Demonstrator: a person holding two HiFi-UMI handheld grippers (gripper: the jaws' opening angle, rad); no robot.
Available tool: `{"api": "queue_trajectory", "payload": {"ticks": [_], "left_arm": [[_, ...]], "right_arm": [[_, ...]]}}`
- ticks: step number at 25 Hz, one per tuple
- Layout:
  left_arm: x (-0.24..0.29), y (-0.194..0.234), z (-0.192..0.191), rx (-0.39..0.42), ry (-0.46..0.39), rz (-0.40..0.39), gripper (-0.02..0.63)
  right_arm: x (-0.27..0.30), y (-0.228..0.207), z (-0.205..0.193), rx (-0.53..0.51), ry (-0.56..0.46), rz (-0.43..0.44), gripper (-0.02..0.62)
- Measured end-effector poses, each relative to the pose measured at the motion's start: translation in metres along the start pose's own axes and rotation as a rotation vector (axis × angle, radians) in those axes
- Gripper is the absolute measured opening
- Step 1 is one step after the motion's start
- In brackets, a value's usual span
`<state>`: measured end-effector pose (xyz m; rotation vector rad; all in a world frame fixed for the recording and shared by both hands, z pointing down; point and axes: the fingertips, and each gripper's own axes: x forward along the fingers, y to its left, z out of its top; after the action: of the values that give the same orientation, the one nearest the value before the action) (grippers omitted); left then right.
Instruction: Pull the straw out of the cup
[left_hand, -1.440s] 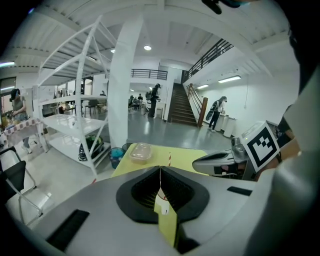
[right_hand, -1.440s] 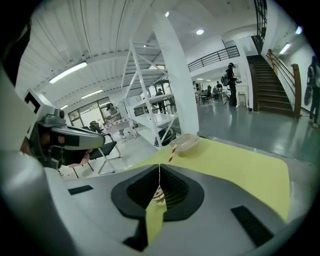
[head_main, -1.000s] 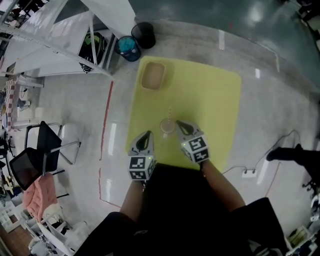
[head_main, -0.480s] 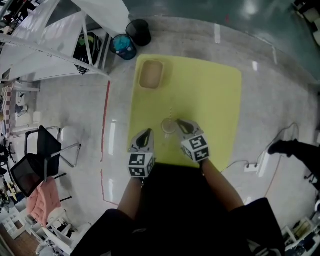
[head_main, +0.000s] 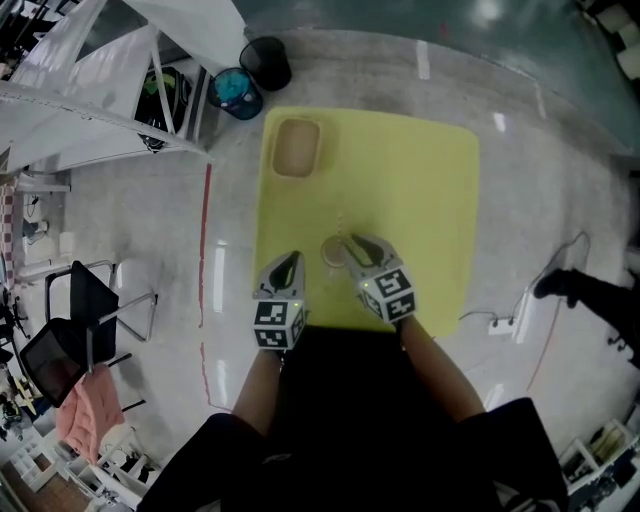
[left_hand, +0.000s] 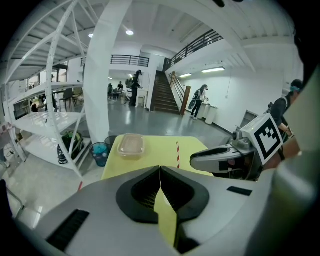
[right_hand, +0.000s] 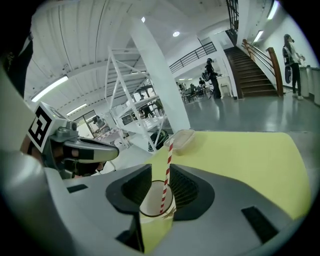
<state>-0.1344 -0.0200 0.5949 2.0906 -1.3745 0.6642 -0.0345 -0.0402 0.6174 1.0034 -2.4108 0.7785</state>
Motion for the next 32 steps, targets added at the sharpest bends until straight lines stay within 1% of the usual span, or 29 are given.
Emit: {"api": "queue_trajectory", "payload": {"ticks": [1,12,24,32], "left_arm": [[0.0,0.0,-0.002,-0.002,0.002,-0.002,0.044],[0.0,0.005,-0.02,-0.035,0.021,0.016,0.044],[-0.007,0.025,-0.022,-0.048,0.019,0.034,0.044],[-0.008,0.029,-0.021,-0.056,0.01,0.033,0.044]], "right_arm": [[0.001,0.002,-0.002,0.004,0.008,0.004,0.112],[0.015,-0.005,-0.006,0.046,0.014,0.015,0.112],[0.036,-0.002,-0.005,0.027,0.041,0.012,0.112],[0.042,-0.006,-0.008,0.027,0.058,-0.016,0.112]]}}
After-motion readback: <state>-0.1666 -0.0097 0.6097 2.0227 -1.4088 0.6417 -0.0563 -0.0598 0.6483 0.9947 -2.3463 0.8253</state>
